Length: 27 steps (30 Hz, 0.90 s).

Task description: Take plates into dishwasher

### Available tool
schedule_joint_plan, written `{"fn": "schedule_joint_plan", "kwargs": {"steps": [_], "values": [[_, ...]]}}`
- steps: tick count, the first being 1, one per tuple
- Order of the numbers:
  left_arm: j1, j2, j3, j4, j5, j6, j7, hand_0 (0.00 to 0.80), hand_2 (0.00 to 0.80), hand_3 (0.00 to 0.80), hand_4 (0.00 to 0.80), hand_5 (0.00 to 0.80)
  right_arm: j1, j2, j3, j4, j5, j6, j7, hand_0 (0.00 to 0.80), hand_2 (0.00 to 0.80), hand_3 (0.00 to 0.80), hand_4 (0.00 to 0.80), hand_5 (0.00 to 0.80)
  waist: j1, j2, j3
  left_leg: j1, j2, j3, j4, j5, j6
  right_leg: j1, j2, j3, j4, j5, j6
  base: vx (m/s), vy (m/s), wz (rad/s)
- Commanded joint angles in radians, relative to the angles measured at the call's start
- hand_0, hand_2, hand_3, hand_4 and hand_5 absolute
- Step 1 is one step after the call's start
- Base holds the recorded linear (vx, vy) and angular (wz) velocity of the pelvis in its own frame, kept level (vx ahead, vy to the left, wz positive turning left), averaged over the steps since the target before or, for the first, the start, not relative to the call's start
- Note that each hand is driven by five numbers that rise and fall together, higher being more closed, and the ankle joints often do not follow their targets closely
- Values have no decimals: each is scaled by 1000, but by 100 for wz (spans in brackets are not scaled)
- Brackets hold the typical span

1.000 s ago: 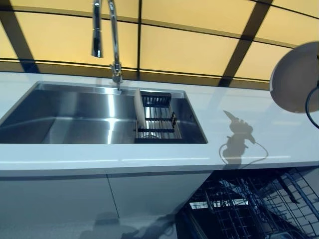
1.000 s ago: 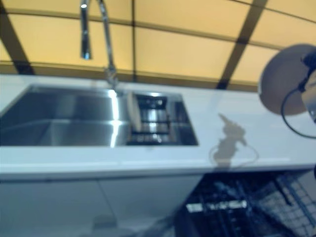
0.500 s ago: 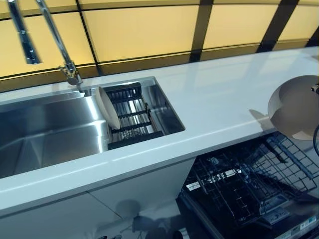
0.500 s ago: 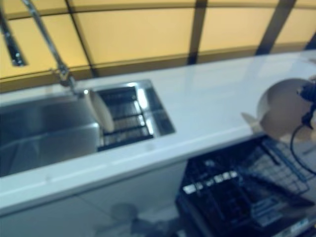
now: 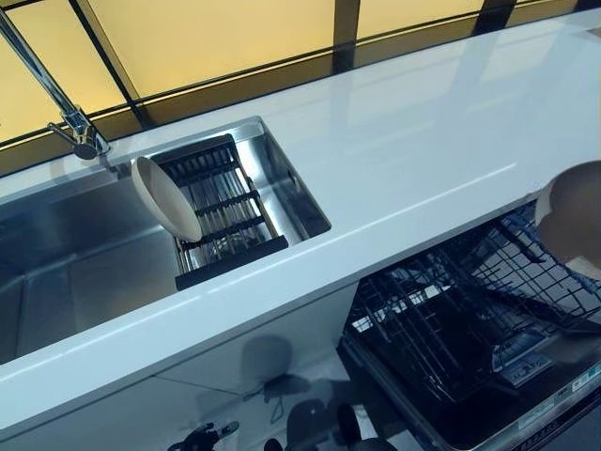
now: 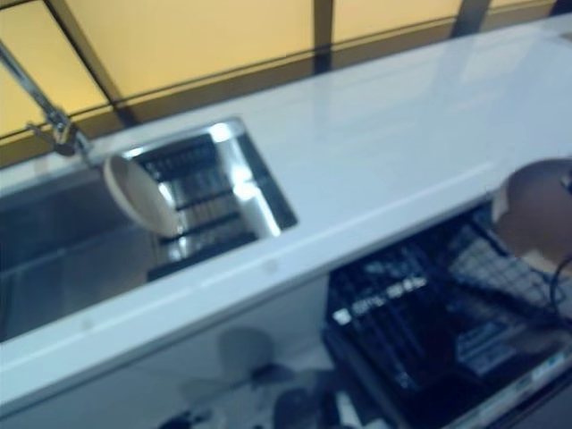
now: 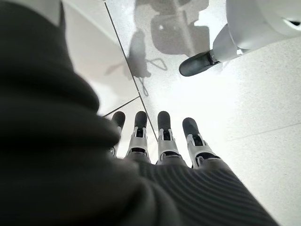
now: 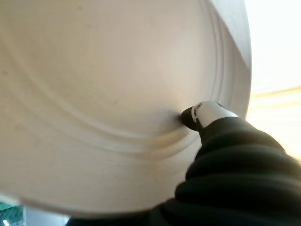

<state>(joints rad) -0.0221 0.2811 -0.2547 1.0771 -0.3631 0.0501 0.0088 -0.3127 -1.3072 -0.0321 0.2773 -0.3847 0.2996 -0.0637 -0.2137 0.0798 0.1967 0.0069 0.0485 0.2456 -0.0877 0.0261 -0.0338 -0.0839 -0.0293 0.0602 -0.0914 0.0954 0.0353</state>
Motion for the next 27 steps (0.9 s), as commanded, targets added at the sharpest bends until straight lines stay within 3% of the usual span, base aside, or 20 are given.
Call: {"fn": "schedule_joint_plan", "kwargs": {"steps": [1,10,20,27], "values": [[-10,26,0,47,18,-14,9,0,0,0,0,0,47,-28,-104,-80,-159,-32,-63,800,800,800,800,800,-13,-53,-29,57,5,3,0,-100,26,45,-17,-7,4,-57,54,0,0,0],[-14,0,-8,45,-7,-9,24,0,0,0,0,0,248,74,-187,-200,-443,5,-192,800,800,800,800,800,-29,-39,-28,60,9,15,0,-107,31,44,-11,0,4,-60,59,0,7,-3],[1,-27,-23,25,-1,-7,33,0,0,0,0,0,311,251,-76,-113,-529,94,-419,800,800,800,800,800,-6,-22,-30,62,6,-1,0,-108,41,52,-13,-16,4,-64,59,0,0,0],[1,-28,-45,4,0,10,26,0,0,0,0,0,225,324,54,22,-480,168,-482,800,800,800,800,800,25,-11,-36,61,1,-22,0,-103,44,59,-18,-33,4,-67,56,0,0,0]]}}
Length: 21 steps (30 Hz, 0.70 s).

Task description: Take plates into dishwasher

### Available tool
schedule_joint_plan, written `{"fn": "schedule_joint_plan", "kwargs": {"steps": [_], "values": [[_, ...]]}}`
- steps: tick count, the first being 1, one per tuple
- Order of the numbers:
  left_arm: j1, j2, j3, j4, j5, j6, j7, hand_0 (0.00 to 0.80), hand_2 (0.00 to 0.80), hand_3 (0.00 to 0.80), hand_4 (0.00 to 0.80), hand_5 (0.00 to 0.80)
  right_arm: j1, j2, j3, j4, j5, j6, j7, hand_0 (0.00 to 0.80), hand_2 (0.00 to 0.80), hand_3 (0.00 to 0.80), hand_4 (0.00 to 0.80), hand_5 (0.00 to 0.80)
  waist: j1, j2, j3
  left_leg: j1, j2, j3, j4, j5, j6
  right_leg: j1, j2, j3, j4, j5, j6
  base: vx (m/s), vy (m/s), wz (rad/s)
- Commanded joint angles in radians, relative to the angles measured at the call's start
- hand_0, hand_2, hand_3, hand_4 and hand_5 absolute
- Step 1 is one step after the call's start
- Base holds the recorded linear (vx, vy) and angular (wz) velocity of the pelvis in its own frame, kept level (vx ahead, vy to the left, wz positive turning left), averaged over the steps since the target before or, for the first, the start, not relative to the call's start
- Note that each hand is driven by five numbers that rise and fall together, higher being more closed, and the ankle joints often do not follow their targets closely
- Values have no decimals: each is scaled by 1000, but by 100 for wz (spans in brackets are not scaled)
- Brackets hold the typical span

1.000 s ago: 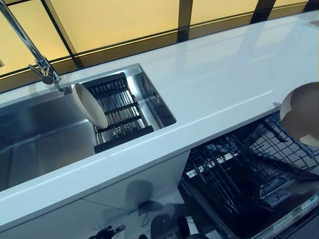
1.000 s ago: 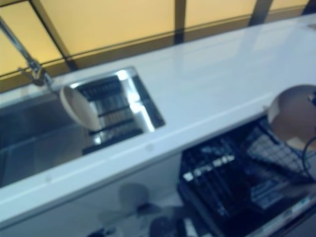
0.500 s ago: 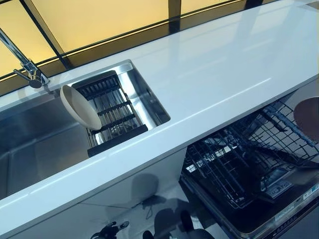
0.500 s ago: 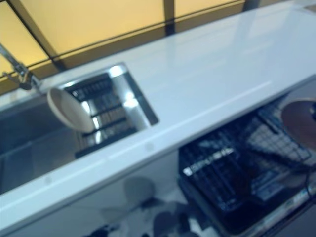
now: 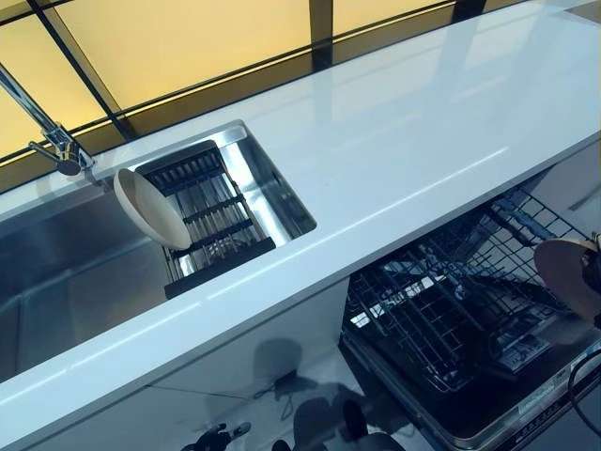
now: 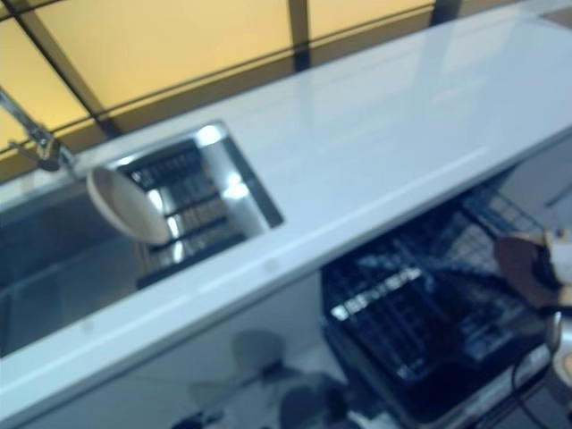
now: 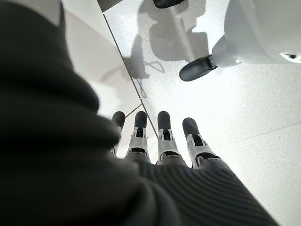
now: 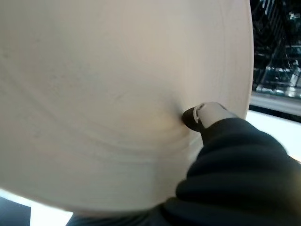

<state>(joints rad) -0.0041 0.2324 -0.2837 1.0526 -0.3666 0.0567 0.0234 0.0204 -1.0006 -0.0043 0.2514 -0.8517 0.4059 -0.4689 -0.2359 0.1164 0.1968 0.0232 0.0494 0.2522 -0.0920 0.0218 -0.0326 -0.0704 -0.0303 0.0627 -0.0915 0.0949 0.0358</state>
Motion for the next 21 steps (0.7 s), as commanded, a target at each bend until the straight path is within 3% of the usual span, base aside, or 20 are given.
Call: {"fn": "schedule_joint_plan", "kwargs": {"steps": [1,8,21], "values": [[-16,19,-18,28,6,5,11,0,0,0,0,0,-124,26,48,77,-11,74,-98,800,800,800,800,800,53,-46,-40,45,0,-32,5,-99,44,47,-18,-39,4,-68,55,19,3,4],[-26,19,-36,43,4,1,3,0,0,0,0,0,-235,23,142,206,-29,159,-166,800,800,800,800,800,82,-40,-48,39,-3,-53,5,-94,43,51,-23,-58,4,-72,50,7,-6,7],[-25,33,-61,21,-7,22,-15,0,0,0,0,0,-355,-29,237,308,-130,221,-141,800,800,800,800,800,114,-26,-68,30,-11,-81,5,-90,46,54,-33,-80,4,-79,50,8,2,6]]}}
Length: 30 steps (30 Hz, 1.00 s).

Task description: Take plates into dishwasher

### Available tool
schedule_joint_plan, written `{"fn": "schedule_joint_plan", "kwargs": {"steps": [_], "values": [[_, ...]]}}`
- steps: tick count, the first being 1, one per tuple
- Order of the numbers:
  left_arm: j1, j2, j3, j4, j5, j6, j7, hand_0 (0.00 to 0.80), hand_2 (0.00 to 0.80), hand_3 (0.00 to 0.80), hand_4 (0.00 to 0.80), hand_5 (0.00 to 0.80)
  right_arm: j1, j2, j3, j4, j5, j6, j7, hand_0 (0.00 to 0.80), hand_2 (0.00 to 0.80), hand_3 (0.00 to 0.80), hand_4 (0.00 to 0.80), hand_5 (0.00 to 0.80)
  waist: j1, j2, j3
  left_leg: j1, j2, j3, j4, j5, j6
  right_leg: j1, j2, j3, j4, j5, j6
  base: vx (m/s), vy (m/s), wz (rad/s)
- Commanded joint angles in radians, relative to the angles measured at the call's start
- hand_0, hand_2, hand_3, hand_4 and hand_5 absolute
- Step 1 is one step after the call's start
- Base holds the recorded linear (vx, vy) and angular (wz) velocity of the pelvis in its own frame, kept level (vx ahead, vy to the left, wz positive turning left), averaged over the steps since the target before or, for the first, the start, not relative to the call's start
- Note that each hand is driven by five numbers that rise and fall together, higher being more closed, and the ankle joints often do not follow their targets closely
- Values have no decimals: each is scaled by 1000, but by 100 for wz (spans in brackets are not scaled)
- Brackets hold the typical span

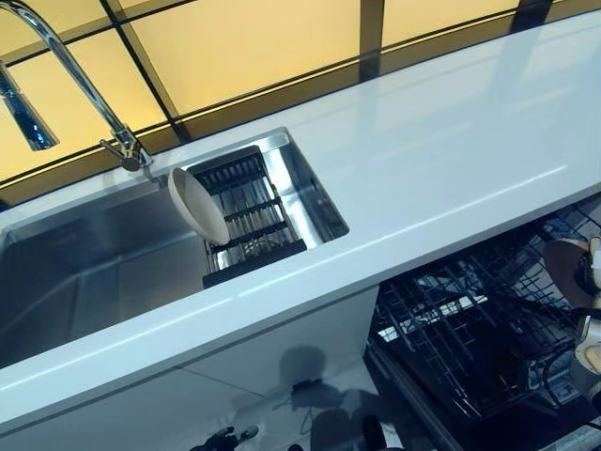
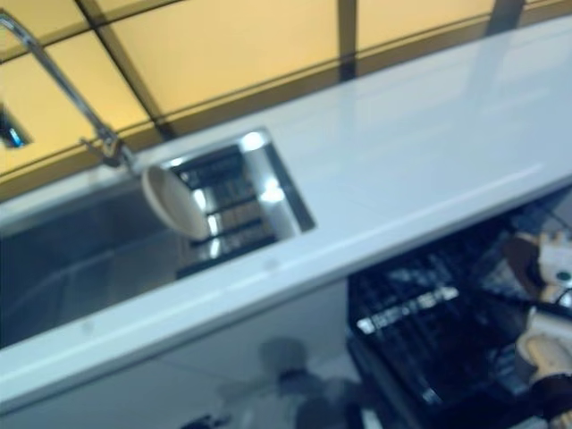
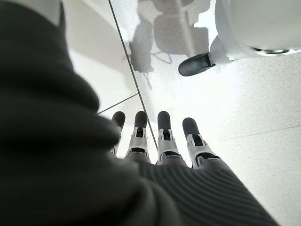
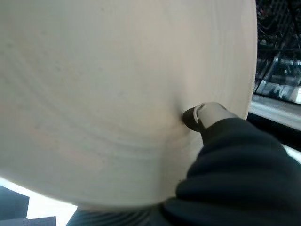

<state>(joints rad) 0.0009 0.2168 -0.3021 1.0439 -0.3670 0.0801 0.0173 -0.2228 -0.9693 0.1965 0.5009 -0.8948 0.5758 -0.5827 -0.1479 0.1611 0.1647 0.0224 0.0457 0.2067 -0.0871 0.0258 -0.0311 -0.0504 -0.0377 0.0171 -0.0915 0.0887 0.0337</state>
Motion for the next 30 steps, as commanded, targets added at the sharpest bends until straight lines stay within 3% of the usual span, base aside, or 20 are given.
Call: {"fn": "schedule_joint_plan", "kwargs": {"steps": [1,13,30], "values": [[-29,50,-42,30,-8,-1,-9,0,0,0,0,0,-116,-67,38,67,-94,49,-20,800,800,800,800,800,28,-71,-37,30,-7,-36,0,-94,44,34,-26,-36,4,-73,52,9,-10,5],[-49,53,-46,28,-31,2,-15,0,0,0,0,0,-177,-68,109,123,-144,21,64,800,800,800,800,800,38,-61,-28,13,-11,-47,0,-88,42,21,-30,-43,4,-73,53,-2,-4,3],[-66,40,-44,54,-16,-29,-28,0,0,0,0,0,-176,57,168,234,78,14,73,800,800,800,800,800,47,-54,-17,17,-12,-51,0,-89,42,26,-35,-50,4,-75,49,0,0,0]]}}
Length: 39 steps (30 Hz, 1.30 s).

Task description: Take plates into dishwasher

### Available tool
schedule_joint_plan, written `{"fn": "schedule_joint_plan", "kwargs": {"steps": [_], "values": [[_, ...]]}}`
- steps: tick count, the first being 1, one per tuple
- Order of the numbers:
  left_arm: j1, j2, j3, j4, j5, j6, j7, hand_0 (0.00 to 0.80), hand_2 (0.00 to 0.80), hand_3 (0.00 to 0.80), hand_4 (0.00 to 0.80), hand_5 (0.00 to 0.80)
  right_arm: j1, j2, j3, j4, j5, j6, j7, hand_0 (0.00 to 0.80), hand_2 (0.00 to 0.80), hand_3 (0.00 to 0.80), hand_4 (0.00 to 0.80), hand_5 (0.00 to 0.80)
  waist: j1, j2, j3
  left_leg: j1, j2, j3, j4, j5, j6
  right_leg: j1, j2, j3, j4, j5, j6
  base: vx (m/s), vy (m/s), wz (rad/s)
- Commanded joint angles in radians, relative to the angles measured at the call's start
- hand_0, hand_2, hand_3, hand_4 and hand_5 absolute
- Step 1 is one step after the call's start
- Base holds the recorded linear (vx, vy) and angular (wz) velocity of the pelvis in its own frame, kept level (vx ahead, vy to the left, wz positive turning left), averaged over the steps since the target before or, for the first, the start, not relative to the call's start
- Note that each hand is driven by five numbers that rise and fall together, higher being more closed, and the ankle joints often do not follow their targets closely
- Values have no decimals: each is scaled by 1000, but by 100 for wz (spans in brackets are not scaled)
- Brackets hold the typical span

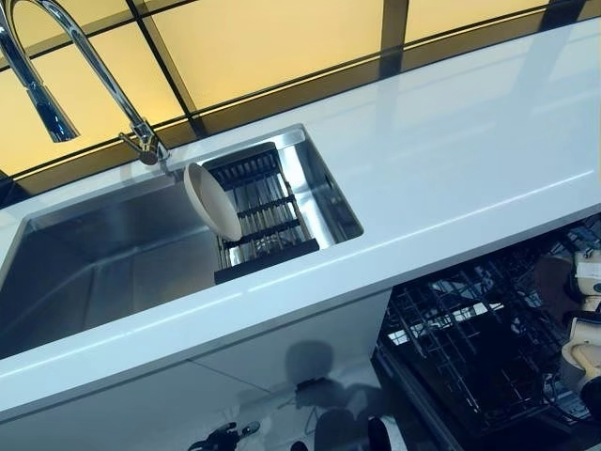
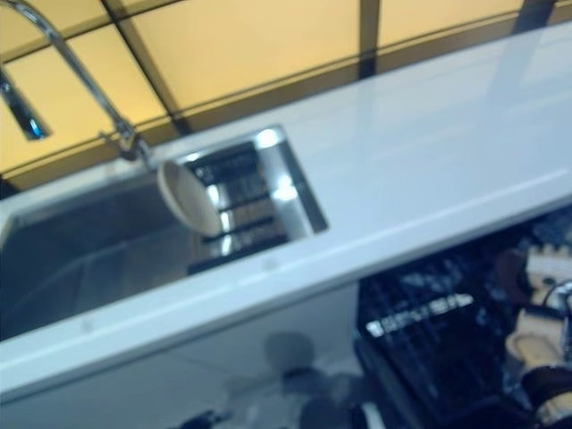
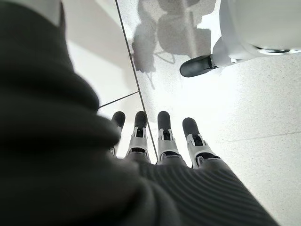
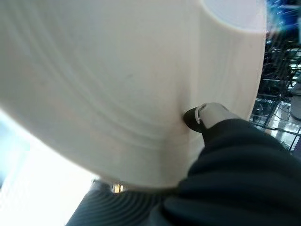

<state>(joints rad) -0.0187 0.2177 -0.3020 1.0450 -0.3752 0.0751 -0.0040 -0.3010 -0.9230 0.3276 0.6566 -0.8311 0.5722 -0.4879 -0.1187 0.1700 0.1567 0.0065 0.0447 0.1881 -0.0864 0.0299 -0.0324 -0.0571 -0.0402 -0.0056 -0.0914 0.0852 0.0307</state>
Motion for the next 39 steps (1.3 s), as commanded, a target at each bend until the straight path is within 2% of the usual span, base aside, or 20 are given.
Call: {"fn": "schedule_joint_plan", "kwargs": {"steps": [1,5,19,27,29,31,33,36,39], "values": [[-45,39,-45,51,-9,-26,-7,0,0,0,0,0,-99,18,38,85,12,15,-21,800,800,800,800,800,19,-61,-9,33,-11,-33,-1,-92,43,33,-33,-28,4,-72,52,0,0,0],[-44,38,-47,46,-18,-26,-11,0,0,0,0,0,-92,35,39,102,-9,6,-6,800,800,800,800,800,22,-54,-8,34,-14,-37,-1,-90,43,36,-35,-31,4,-72,51,0,0,0],[-52,32,-61,57,-9,-44,-27,0,0,0,0,0,-77,119,76,223,61,-1,-39,800,800,800,800,800,41,-40,-11,34,-20,-52,-1,-84,43,42,-41,-41,4,-73,52,-6,3,3],[-53,34,-59,64,-1,-52,-32,0,0,0,0,0,-74,143,75,253,106,-18,-30,800,800,800,800,800,46,-43,-12,35,-20,-57,-1,-84,44,44,-41,-42,4,-72,52,-1,1,1],[-51,38,-53,61,4,-47,-36,0,0,0,0,0,-65,150,67,253,164,-23,-26,800,800,800,800,800,48,-47,-14,35,-19,-59,-1,-83,44,46,-40,-41,4,-72,51,0,0,0],[-52,40,-51,60,8,-46,-35,0,0,0,0,0,-65,151,58,248,186,-13,-36,0,0,0,0,0,48,-51,-13,34,-17,-59,-1,-82,43,45,-39,-39,4,-71,50,0,0,0],[-52,42,-52,57,7,-48,-33,0,0,0,0,0,-66,152,46,241,232,4,-6,0,0,0,0,0,46,-54,-10,34,-17,-61,-1,-81,43,45,-37,-38,4,-71,50,0,0,0],[-54,46,-40,51,8,-38,-31,0,0,0,0,0,-55,150,21,201,299,6,-27,0,0,0,0,0,42,-59,-7,38,-16,-61,-1,-81,42,49,-35,-36,4,-70,48,0,0,0],[-52,52,-19,41,7,-23,-21,0,0,0,0,0,-40,128,-18,76,295,37,18,0,0,0,0,0,30,-70,-2,39,-13,-57,-1,-81,41,49,-31,-27,4,-66,48,0,0,0]]}}
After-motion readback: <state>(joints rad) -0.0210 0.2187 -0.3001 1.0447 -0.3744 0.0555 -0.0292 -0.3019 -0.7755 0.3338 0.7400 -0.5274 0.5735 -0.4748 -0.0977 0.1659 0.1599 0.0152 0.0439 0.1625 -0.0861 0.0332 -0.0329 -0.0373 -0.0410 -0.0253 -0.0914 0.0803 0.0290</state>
